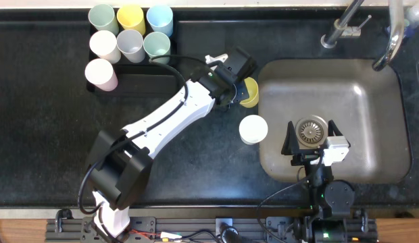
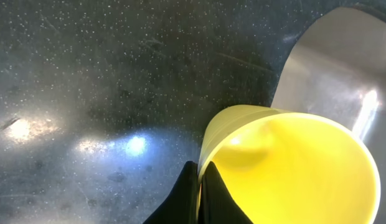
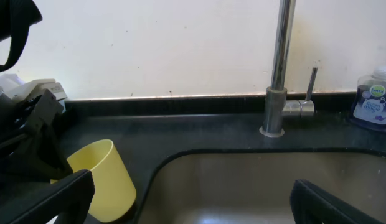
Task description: Store Cups
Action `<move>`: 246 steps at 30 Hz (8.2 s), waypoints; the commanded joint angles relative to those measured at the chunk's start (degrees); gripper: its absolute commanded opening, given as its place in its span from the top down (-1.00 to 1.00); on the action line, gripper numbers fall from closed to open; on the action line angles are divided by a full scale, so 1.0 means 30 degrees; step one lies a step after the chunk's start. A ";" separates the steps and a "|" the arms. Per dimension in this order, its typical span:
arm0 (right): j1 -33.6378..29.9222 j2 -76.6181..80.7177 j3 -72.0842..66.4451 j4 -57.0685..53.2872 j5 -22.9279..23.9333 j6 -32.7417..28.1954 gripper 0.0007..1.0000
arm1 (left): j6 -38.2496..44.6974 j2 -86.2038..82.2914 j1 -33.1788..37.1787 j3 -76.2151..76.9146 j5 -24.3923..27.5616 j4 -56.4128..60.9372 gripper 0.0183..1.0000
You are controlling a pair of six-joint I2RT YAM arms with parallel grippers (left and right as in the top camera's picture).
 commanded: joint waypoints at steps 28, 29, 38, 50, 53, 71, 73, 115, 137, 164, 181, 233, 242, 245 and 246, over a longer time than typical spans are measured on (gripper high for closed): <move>0.0087 -0.0146 -0.0262 0.0102 -0.0117 0.0058 -1.00 | -0.0124 -0.4189 1.3952 0.0772 0.0219 -0.8932 0.95; 0.0087 -0.0146 -0.0262 0.0102 -0.0117 0.0058 -1.00 | -0.0124 -0.3942 1.3945 0.0772 0.0175 -0.8845 0.95; 0.0087 -0.0146 -0.0262 0.0102 -0.0117 0.0058 -0.99 | -0.0131 -0.2805 1.3945 0.0772 -0.1100 -0.7344 0.82; 0.0087 -0.0146 -0.0262 0.0102 -0.0117 0.0058 -1.00 | -0.0131 -0.1173 1.3435 0.0772 -0.1443 -0.6914 0.82; 0.0087 -0.0146 -0.0262 0.0102 -0.0117 0.0058 -1.00 | -0.0124 -0.0801 1.3100 0.0772 -0.1443 -0.6171 0.79; 0.0087 -0.0146 -0.0262 0.0102 -0.0117 0.0058 -1.00 | -0.0109 -0.0801 1.3027 0.0772 -0.1501 -0.6266 -1.00; 0.0087 -0.0146 -0.0262 0.0102 -0.0117 0.0058 -1.00 | -0.0102 -0.1319 1.3027 0.0772 -0.1501 -0.6346 -1.00; 0.0087 -0.0146 -0.0262 0.0102 -0.0117 0.0058 -1.00 | 1.9139 -3.8177 1.2298 -2.9354 0.0284 1.0302 -0.99; 0.0087 -0.0146 -0.0262 0.0102 -0.0117 0.0058 -0.99 | 1.9671 -3.8177 1.2626 -3.0461 0.1916 1.2604 -1.00; 0.0117 0.0415 0.4211 -0.2856 -0.0168 0.0080 -1.00 | 1.9671 -3.8177 1.2626 -3.0461 0.1916 1.2604 -1.00; 0.3774 2.5281 2.4363 -2.5507 0.0736 -0.3424 -0.99 | 1.9671 -3.8177 1.2626 -3.0461 0.1916 1.2604 -1.00; 0.5151 3.5649 2.8436 -2.5165 -0.1399 -0.7373 0.91 | 1.9671 -3.8177 1.2626 -3.0461 0.1916 1.2604 -1.00; 0.6331 3.5386 3.0352 -2.6316 -0.2783 -0.7045 0.92 | 1.9671 -3.8177 1.2626 -3.0461 0.1916 1.2604 -1.00; 0.6608 3.5372 3.3113 -2.7562 -0.2616 -0.6921 0.91 | 1.9671 -3.8177 1.2626 -3.0461 0.1916 1.2604 -1.00; 0.6783 3.5372 3.4425 -2.8013 -0.2310 -0.6761 0.92 | 1.9671 -3.8177 1.2626 -3.0461 0.1916 1.2604 -1.00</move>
